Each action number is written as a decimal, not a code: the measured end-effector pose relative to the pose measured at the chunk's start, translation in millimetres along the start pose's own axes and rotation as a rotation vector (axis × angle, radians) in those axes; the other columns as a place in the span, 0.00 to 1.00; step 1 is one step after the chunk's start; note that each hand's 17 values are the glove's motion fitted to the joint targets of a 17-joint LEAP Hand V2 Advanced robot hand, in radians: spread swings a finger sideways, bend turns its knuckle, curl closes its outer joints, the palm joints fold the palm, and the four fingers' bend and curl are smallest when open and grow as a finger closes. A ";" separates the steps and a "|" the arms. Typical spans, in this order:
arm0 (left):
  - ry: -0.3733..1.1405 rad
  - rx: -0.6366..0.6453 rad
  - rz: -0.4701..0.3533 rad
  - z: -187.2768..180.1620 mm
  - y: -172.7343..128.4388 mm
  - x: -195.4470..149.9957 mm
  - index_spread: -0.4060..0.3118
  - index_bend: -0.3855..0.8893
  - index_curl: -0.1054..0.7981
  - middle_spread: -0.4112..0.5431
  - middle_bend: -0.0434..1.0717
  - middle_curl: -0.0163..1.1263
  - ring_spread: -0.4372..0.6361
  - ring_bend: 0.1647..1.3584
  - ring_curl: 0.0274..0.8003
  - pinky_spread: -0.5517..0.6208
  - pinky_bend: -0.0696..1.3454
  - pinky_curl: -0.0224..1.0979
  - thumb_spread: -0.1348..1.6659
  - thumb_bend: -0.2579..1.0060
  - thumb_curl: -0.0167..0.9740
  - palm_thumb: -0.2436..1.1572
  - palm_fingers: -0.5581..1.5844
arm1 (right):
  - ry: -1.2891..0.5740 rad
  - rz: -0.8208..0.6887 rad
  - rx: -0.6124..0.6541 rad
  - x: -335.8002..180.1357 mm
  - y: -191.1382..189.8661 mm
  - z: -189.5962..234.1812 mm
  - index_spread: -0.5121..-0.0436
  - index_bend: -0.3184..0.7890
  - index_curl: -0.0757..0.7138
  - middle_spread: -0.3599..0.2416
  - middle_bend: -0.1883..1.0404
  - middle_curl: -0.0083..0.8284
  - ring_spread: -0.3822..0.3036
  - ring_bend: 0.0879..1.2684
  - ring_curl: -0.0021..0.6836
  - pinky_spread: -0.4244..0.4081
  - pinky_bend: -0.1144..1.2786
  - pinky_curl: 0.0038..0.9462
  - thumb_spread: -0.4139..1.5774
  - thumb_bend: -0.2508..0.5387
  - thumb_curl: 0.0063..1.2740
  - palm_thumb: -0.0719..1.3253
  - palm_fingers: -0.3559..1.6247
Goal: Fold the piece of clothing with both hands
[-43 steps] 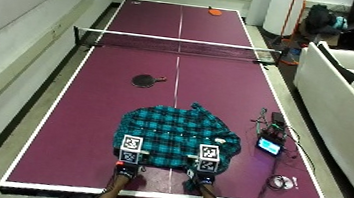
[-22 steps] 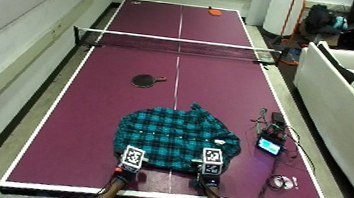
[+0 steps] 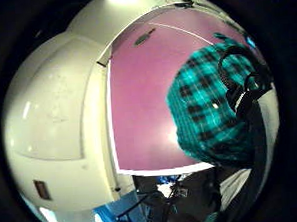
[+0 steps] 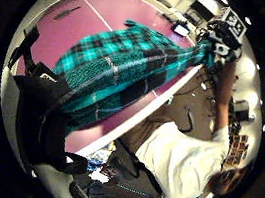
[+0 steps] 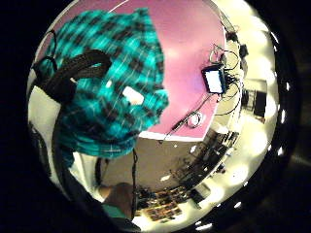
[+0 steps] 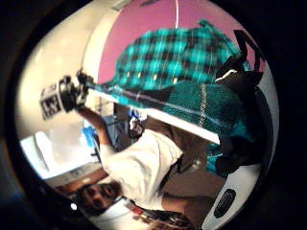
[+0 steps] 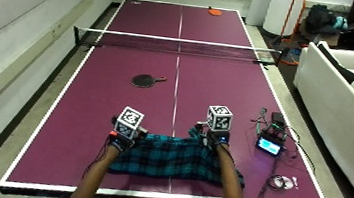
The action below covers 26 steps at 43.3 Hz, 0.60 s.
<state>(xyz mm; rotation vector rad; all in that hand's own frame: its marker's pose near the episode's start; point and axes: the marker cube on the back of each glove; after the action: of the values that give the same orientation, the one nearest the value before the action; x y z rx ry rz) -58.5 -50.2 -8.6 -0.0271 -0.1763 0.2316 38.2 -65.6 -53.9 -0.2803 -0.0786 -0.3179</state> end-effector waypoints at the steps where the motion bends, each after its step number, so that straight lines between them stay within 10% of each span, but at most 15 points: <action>1: -0.021 -0.025 -0.009 -0.4 -12.1 -0.1 0.13 0.43 0.55 0.06 0.43 0.42 0.04 0.49 0.51 0.19 0.32 0.39 0.75 0.22 0.34 0.71 0.86 | -0.005 0.024 -0.019 0.1 -7.5 -7.5 0.40 0.38 0.50 0.20 0.54 0.55 0.17 0.56 0.65 0.39 0.25 0.35 0.79 0.48 0.25 0.76 0.80; 11: -0.111 -0.352 -0.091 -3.7 -61.3 0.2 0.11 0.44 0.57 0.05 0.45 0.44 0.03 0.51 0.52 0.19 0.30 0.40 0.75 0.19 0.31 0.69 0.86 | 0.024 0.213 -0.130 12.1 -126.2 0.1 0.40 0.42 0.51 0.20 0.58 0.58 0.18 0.58 0.67 0.36 0.22 0.36 0.75 0.37 0.24 0.73 0.82; 17: -0.149 -0.108 -0.169 2.5 -83.4 -18.9 0.21 0.37 0.54 0.11 0.35 0.43 0.08 0.47 0.52 0.32 0.22 0.39 0.75 0.18 0.30 0.66 0.64 | -0.104 0.277 0.074 15.0 -108.7 -9.0 0.39 0.39 0.50 0.25 0.49 0.55 0.23 0.47 0.63 0.49 0.24 0.37 0.76 0.22 0.19 0.56 0.63; 26: -0.077 -0.284 -0.088 20.8 -17.9 6.4 0.27 0.42 0.53 0.17 0.22 0.39 0.16 0.39 0.47 0.47 0.21 0.37 0.76 0.19 0.28 0.63 0.61 | -0.287 0.417 0.356 45.5 -63.7 46.5 0.41 0.37 0.47 0.32 0.42 0.52 0.31 0.38 0.57 0.58 0.28 0.39 0.81 0.30 0.18 0.52 0.59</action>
<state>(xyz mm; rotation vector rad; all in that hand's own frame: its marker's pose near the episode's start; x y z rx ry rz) -52.0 -66.0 13.9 -0.2918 -0.2857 0.1184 59.5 -124.0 12.7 0.0169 -0.3502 0.1542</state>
